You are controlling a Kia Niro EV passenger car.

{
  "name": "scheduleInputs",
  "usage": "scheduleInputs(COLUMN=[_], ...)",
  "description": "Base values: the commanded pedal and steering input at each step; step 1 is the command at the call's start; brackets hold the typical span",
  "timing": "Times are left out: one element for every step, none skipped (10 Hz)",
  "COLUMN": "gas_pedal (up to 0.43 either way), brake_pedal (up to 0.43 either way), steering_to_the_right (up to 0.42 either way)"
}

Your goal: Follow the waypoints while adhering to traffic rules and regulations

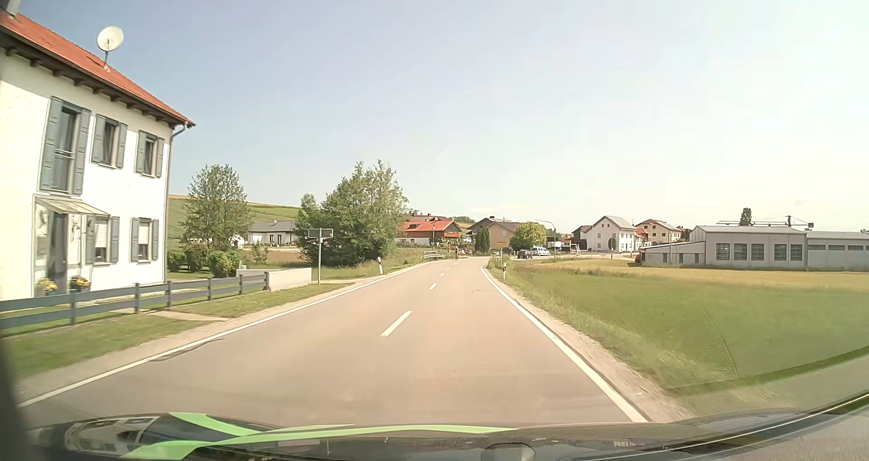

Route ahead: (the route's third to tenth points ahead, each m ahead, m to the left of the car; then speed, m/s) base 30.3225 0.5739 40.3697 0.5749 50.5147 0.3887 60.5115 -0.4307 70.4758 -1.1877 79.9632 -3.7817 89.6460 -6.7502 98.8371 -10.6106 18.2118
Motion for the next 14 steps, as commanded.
scheduleInputs(gas_pedal=[0.0,0.0,0.0,0.0,0.0,0.0,0.0,0.0,0.0,0.0,0.0,0.0,0.0,0.0], brake_pedal=[0.055,0.067,0.073,0.091,0.104,0.116,0.128,0.14,0.159,0.165,0.165,0.165,0.159,0.159], steering_to_the_right=[-0.003,-0.003,-0.003,-0.003,-0.003,-0.002,-0.002,-0.003,-0.002,-0.001,0.0,0.001,0.001,0.001])
